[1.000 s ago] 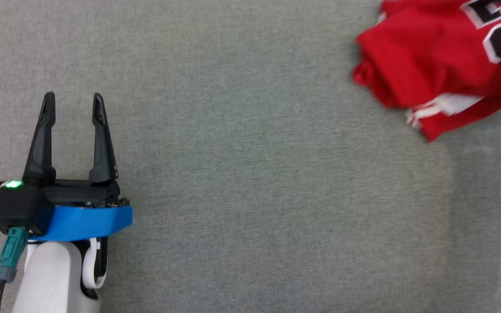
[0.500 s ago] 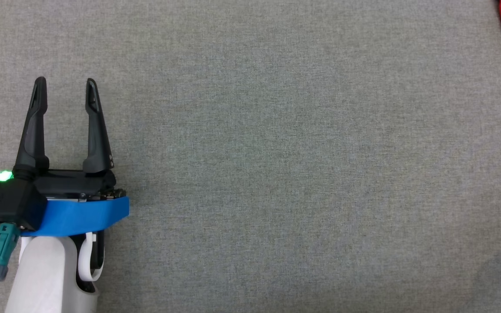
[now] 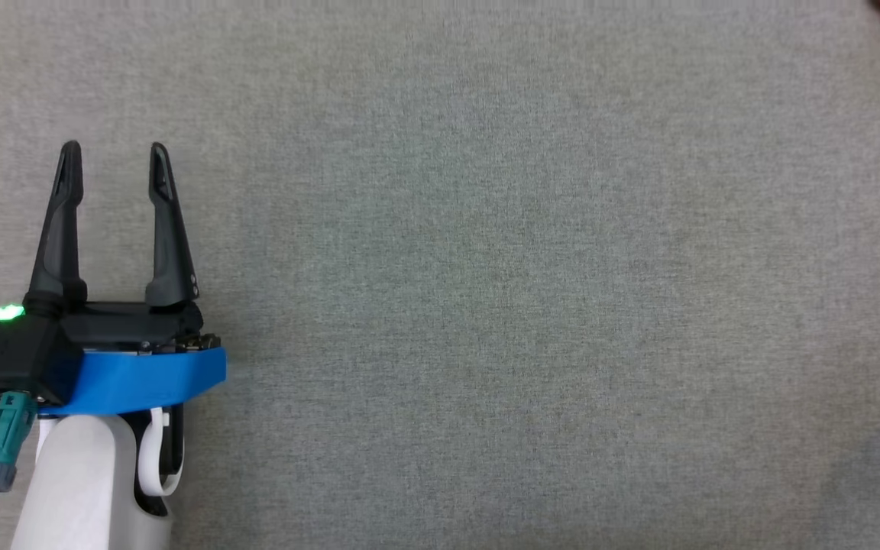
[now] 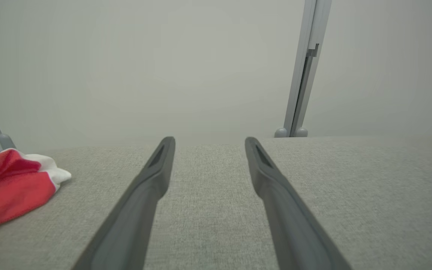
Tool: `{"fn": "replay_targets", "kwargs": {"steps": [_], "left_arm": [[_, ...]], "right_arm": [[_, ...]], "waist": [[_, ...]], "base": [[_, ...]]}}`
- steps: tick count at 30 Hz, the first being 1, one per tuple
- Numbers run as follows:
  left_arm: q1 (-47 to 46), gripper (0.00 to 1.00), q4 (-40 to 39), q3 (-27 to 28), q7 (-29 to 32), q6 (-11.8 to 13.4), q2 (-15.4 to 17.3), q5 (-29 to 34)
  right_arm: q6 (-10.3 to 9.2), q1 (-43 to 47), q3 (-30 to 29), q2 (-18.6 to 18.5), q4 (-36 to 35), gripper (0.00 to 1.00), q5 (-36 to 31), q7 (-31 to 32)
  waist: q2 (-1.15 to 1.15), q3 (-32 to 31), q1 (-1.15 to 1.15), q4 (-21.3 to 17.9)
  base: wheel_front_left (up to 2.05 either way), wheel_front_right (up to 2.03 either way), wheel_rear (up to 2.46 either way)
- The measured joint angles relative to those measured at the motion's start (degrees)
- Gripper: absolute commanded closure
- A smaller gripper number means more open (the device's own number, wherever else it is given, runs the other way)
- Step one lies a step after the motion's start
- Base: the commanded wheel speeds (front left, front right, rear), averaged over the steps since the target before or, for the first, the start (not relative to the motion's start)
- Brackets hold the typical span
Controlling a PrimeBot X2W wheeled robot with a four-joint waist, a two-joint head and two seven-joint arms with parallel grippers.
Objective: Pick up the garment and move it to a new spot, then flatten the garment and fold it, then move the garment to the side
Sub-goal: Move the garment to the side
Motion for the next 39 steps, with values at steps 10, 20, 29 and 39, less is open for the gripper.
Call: {"fn": "replay_targets", "kwargs": {"steps": [10, 20, 29, 39], "left_arm": [[5.1, 0.00, 3.5, 0.7, -0.3, 0.4, -0.6, -1.4], [11.9, 0.00, 5.9, 0.8, -0.3, 1.0, -1.0, -2.3], [16.2, 0.00, 6.6, 0.2, -0.1, 1.6, -1.3, -2.9], [19.0, 0.00, 6.5, -0.6, 1.5, 1.9, -1.3, -3.4]], "right_arm": [[-0.01, 4.8, 5.2, 6.9, -3.4, 0.00, 1.6, -8.9], [-0.01, 18.2, 16.0, 16.7, -13.7, 0.00, 8.8, -11.1], [-0.01, 33.1, 17.6, 21.4, -24.4, 0.00, 12.2, -8.2], [-0.01, 49.9, 11.4, 26.5, -38.6, 0.00, 11.4, -3.5]], "waist": [[0.00, -9.0, -0.01, 0.9], [0.00, -19.5, -0.02, 1.3], [0.00, -25.7, -0.02, 1.1], [0.00, -28.4, -0.01, 0.4]], "base": [[0.00, 0.00, 0.00], [0.00, 0.00, 0.00], [0.00, 0.00, 0.00], [0.00, 0.00, 0.00]]}}
